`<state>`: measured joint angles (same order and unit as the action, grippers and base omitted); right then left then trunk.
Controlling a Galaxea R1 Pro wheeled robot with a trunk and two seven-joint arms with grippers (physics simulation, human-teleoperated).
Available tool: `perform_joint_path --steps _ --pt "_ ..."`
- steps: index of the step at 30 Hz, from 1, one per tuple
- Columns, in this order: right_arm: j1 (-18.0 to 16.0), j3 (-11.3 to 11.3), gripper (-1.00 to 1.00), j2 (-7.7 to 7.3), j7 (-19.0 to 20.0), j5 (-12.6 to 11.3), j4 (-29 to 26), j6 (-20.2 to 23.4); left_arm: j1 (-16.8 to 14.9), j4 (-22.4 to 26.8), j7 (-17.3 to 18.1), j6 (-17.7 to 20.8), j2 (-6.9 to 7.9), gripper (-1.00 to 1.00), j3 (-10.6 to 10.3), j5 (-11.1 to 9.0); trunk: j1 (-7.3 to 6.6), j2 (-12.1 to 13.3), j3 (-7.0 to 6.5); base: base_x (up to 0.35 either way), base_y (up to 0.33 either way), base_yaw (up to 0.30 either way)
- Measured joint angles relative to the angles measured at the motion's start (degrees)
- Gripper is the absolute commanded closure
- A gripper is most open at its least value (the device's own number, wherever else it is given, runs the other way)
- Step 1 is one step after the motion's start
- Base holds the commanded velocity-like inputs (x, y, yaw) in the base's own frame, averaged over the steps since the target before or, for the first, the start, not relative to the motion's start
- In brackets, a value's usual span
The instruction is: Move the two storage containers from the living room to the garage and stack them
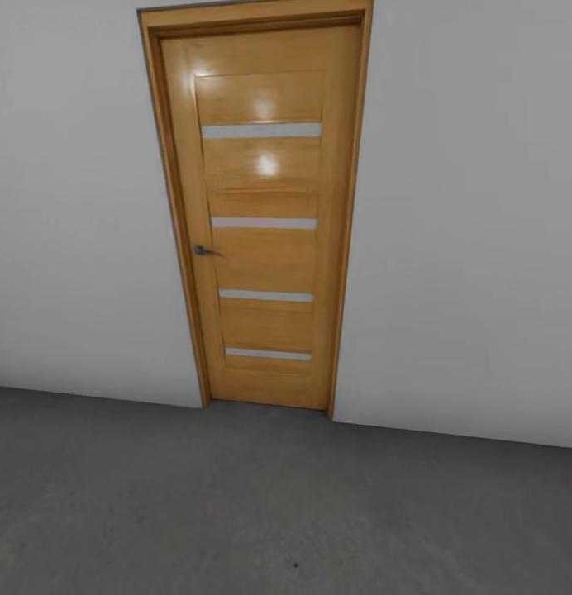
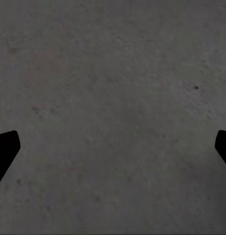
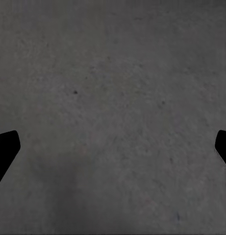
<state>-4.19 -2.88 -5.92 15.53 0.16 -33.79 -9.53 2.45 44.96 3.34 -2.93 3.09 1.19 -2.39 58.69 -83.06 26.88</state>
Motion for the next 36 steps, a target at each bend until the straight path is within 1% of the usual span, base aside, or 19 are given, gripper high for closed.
perform_joint_path --steps 16,27,30,36 --pt "0.00 0.00 -1.00 0.00 0.00 0.00 0.00 0.00 0.00 -0.03 0.00 0.00 0.00 -1.00 0.00 0.00 0.00 0.00 0.00 0.341 0.009 0.000" --pt "0.00 0.01 -1.00 -0.02 0.07 0.00 0.01 -0.01 0.00 -0.03 0.00 0.02 0.00 -1.00 0.00 0.00 0.01 0.00 0.00 0.287 0.158 0.000" --pt "0.00 0.01 -1.00 -0.01 0.08 0.00 0.01 -0.01 0.00 -0.06 0.00 0.01 0.00 -1.00 0.00 0.00 0.01 0.00 0.00 0.218 0.142 -0.075" --pt "0.01 0.01 -1.00 -0.04 0.08 0.00 -0.01 0.00 -0.01 -0.10 0.00 0.00 0.00 -1.00 0.00 0.00 0.03 0.00 0.00 0.063 0.039 -0.213"
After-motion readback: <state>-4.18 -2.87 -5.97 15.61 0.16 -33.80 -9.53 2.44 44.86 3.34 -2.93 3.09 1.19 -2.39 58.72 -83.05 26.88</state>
